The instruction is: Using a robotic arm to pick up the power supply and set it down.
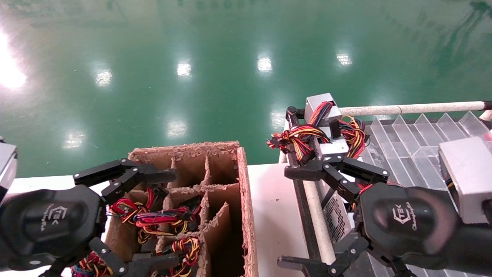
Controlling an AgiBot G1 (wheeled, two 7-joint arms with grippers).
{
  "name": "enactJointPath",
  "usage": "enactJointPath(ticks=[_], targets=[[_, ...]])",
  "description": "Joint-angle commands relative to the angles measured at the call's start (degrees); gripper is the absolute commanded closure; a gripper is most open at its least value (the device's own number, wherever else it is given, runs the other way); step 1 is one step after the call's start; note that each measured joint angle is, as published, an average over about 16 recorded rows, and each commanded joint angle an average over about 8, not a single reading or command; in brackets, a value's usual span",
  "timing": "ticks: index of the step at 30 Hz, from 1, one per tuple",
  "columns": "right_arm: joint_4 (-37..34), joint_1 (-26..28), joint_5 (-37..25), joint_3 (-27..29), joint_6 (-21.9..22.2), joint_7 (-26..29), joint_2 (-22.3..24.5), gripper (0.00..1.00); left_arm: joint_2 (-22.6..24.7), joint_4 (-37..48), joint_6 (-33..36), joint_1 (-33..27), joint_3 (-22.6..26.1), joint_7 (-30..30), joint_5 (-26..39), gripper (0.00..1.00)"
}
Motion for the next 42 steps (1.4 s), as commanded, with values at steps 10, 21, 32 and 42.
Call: enactJointPath(ticks=[10, 21, 32, 42], targets=[[0.0, 0.0, 0.0, 0.0, 0.0, 0.0, 0.0, 0.00, 0.0, 0.0, 0.0, 0.0, 0.0, 0.0, 0.0, 0.01], [0.3, -0.1, -0.6, -0.4, -0.4, -0.1, 0.1, 0.00, 0.0, 0.0, 0.0, 0.0, 0.0, 0.0, 0.0, 1.00], [0.2, 3.8, -9.3, -8.3, -3.7, 4.0, -3.8, 0.00, 0.0, 0.0, 0.0, 0.0, 0.0, 0.0, 0.0, 1.00], [-1.9, 10.3, -15.3, -17.4, -5.0, 2.6, -9.0, 0.00, 0.0, 0.0, 0.0, 0.0, 0.0, 0.0, 0.0, 1.00]])
